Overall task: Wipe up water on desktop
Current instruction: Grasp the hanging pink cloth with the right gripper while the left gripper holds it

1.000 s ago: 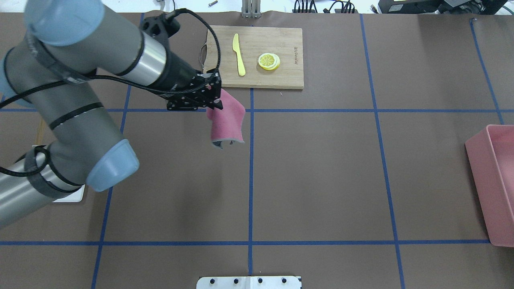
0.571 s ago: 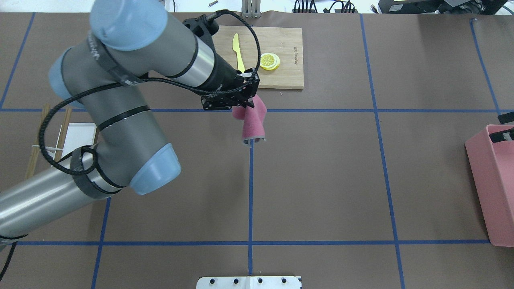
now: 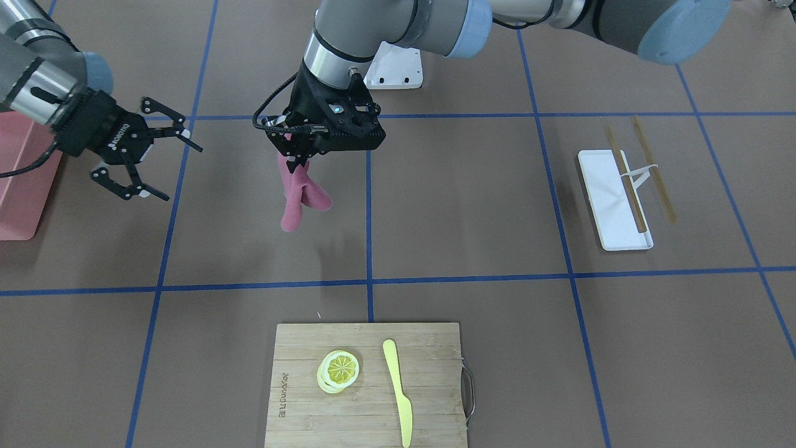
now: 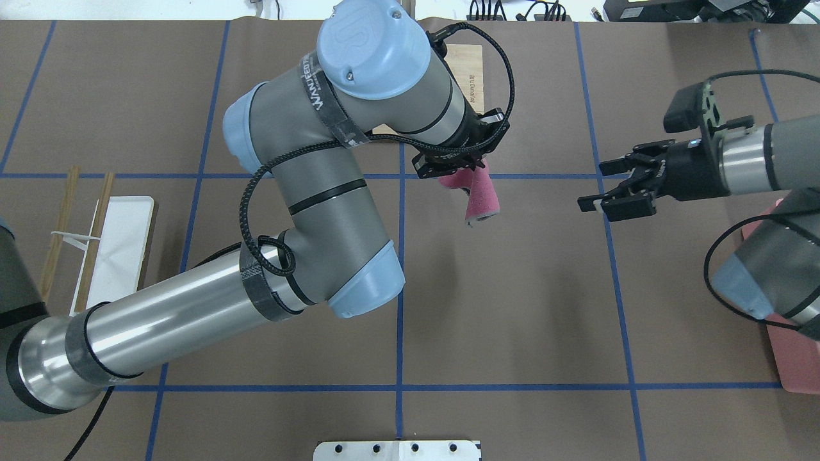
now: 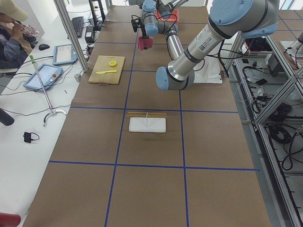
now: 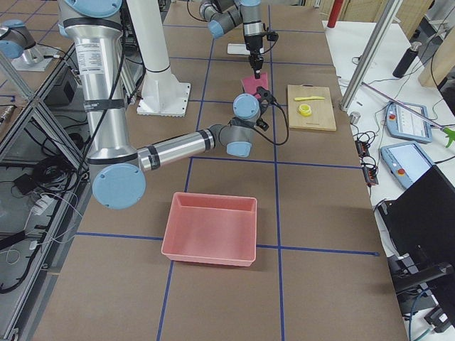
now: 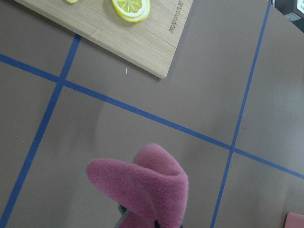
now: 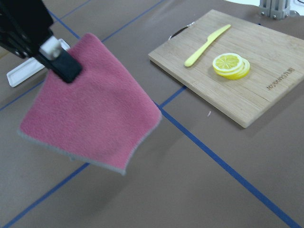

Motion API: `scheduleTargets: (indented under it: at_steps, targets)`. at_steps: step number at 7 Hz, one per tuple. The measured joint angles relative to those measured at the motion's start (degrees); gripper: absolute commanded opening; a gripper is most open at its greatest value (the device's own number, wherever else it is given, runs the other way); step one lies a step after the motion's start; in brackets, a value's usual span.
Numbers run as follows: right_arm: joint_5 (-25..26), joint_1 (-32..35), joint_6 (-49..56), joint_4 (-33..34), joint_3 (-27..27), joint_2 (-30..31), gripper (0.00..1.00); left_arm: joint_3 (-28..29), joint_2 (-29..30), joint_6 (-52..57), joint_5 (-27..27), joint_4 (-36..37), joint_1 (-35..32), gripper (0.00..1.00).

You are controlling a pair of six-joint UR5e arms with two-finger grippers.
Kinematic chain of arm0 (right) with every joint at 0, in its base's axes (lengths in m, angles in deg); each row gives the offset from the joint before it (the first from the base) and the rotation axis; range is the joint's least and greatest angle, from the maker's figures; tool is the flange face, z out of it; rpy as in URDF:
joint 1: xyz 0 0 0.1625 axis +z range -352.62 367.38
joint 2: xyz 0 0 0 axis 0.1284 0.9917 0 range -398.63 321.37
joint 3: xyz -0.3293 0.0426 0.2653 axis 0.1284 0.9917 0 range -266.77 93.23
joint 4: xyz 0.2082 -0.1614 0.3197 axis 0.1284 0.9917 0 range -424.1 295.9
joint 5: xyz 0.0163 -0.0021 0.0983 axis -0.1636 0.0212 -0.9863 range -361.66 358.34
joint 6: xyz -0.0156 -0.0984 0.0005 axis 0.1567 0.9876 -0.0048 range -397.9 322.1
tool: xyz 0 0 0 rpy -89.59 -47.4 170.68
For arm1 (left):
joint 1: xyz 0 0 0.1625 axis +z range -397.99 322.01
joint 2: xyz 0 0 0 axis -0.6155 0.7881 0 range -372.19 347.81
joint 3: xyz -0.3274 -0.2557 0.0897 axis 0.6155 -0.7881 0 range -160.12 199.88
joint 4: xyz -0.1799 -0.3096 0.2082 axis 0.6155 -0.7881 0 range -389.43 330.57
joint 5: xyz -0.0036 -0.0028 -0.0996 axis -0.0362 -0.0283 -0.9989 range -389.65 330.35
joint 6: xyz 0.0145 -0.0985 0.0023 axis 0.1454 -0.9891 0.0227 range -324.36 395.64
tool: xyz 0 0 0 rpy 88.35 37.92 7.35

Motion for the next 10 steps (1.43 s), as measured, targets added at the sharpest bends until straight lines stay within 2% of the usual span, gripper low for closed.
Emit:
scheduleTargets:
  at_steps: [2, 3, 7, 10]
  targets:
    - [12.9, -8.2, -1.7, -1.1, -2.6, -0.5, 0.99, 1.6, 0.6, -0.7, 2.7, -0.1, 1.3, 0.0]
    - [16.9, -10.7, -2.3, -1.0, -3.3, -0.8, 0.99, 1.9, 0.6, -1.0, 3.4, -0.1, 1.6, 0.0]
    - [25.5, -15.4, -3.3, -0.6, -4.2, -1.4, 0.99, 2.8, 0.6, -2.1, 3.9, -1.9, 1.7, 0.0]
    - [29.2, -17.5, -4.8, 1.0, -5.6, -1.9, 0.99, 4.0, 0.6, -5.6, 5.2, -4.9, 1.7, 0.0]
